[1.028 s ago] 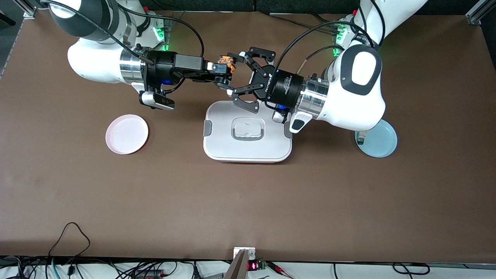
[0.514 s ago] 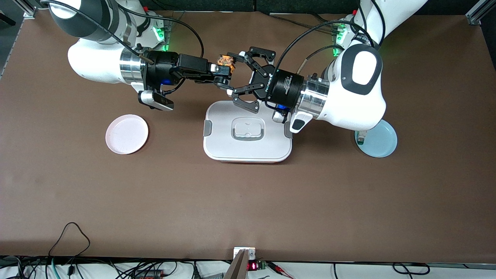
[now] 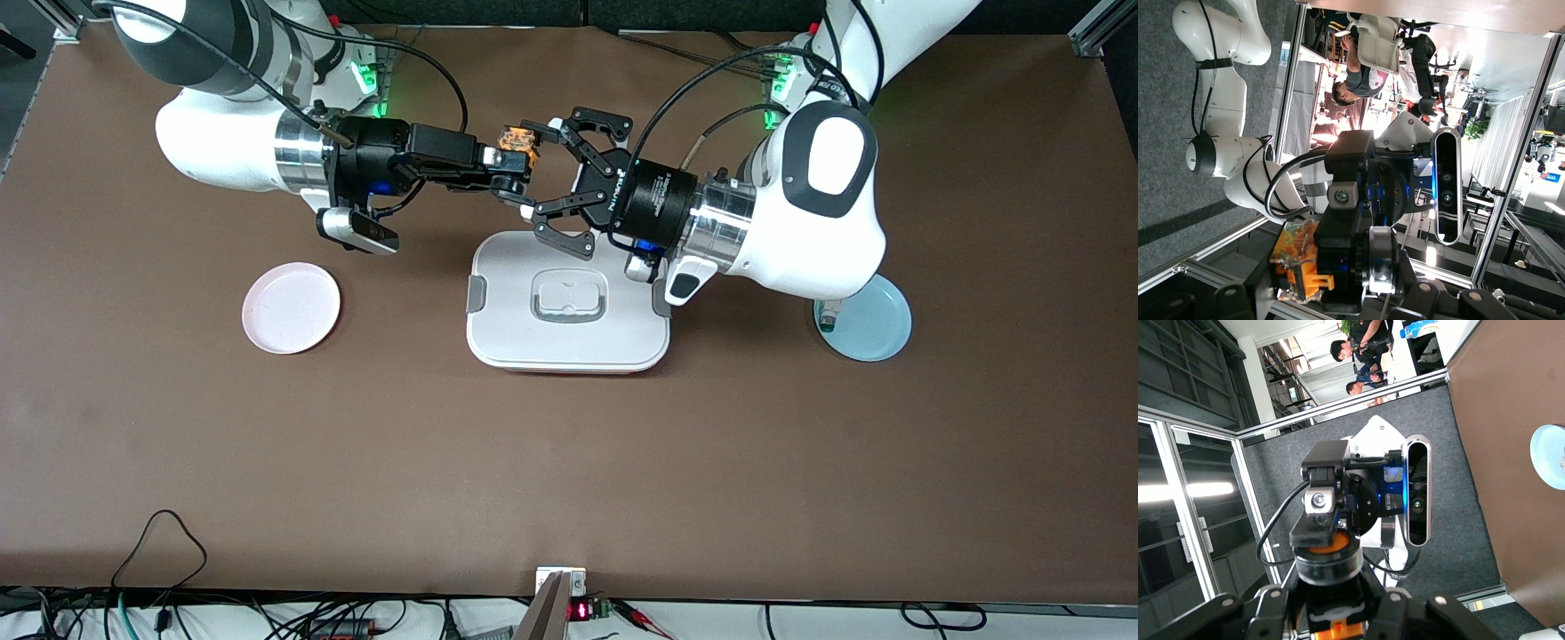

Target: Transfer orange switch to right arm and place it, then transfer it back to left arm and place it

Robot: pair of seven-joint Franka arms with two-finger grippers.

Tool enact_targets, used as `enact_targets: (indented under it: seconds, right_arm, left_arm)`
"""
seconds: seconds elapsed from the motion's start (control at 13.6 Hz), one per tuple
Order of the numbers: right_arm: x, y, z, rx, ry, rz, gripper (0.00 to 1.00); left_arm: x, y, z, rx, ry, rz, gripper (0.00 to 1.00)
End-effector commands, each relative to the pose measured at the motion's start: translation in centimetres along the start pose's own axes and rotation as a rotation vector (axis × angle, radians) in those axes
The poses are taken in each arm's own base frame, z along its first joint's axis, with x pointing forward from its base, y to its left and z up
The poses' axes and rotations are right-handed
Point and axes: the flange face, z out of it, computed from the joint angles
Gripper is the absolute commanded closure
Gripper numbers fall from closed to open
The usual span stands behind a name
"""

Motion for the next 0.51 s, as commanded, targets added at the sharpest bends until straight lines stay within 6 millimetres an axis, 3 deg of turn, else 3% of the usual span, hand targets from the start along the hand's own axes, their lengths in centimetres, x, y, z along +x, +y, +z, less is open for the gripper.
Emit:
enact_targets:
  seconds: [0.0,0.15,0.37,0.44]
  right_arm:
    - [-0.08,-0.65,-0.24,0.021,0.012,-0.008,0.68]
    - [-0.02,-0.70,-0.35,0.023,0.010,-0.008,0.69]
    - [0.02,-0.72,-0.41,0.024,0.010,-0.008,0.70]
    - [-0.03,-0.70,-0.34,0.022,0.009,-0.009,0.71]
  left_arm:
    - [-0.22,0.37,0.23,0.001,-0.008,-0.003,0.98]
    - [-0.15,0.34,0.38,0.005,-0.010,-0.008,0.90]
    - [-0.27,0.46,0.16,0.001,-0.023,-0.013,0.57]
    - [-0.17,0.45,0.15,0.002,-0.012,-0.009,0.10]
